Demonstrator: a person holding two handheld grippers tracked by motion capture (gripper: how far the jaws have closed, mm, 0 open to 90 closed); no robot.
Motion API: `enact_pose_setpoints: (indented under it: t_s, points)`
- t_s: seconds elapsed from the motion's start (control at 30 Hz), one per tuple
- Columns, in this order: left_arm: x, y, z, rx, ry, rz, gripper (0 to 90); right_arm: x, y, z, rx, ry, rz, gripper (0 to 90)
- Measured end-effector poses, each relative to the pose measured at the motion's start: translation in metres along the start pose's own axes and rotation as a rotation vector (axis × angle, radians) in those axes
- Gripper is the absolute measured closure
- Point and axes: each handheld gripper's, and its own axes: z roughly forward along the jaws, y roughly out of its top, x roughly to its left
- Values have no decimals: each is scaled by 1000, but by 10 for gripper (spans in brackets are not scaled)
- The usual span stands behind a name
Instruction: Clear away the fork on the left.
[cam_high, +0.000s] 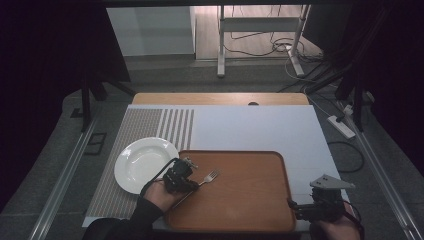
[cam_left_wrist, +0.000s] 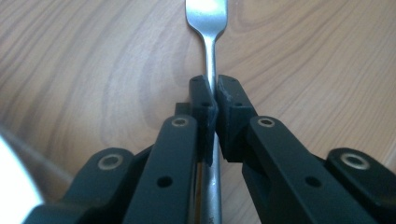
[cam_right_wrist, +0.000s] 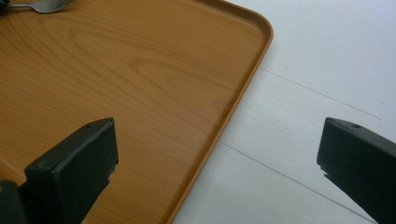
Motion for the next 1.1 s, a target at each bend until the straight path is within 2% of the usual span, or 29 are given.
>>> enact_pose_setpoints:
  t_s: [0.1, 0.17, 0.23, 0.27, 0.3, 0.37, 0.47, 0.57, 0.77, 0.93, 1.1]
  points:
    - [-2, -1, 0, -12, 24, 17, 841, 0, 0, 0, 3, -3, -2, 0]
    - [-4, 2, -5, -55, 42, 22, 782, 0, 0, 0, 2, 0, -2, 0]
    - [-7, 6, -12, -97, 45, 33, 774, 0, 0, 0, 5, -2, -3, 0]
    - [-8, 7, -14, -111, 43, 37, 779, 0, 0, 0, 5, -2, -4, 0]
    - [-10, 9, -15, -123, 37, 49, 822, 0, 0, 0, 3, -1, -4, 0]
    - [-12, 12, -13, -113, 29, 64, 893, 0, 0, 0, 6, -2, -7, 0]
    - [-15, 15, -6, -91, 19, 71, 894, 0, 0, 0, 7, -1, -6, 0]
    - [-15, 18, 2, -72, 36, 80, 894, 0, 0, 0, 9, -2, -8, 0]
    - [-9, 18, 12, -47, 25, 72, 895, 0, 0, 0, 9, -4, -7, 0]
    - [-5, 16, 10, -47, 46, 64, 894, 1, 0, 0, 6, -3, -8, 0]
    - [1, 13, 7, -45, 49, 41, 894, 1, 0, 0, 6, -4, -8, 0]
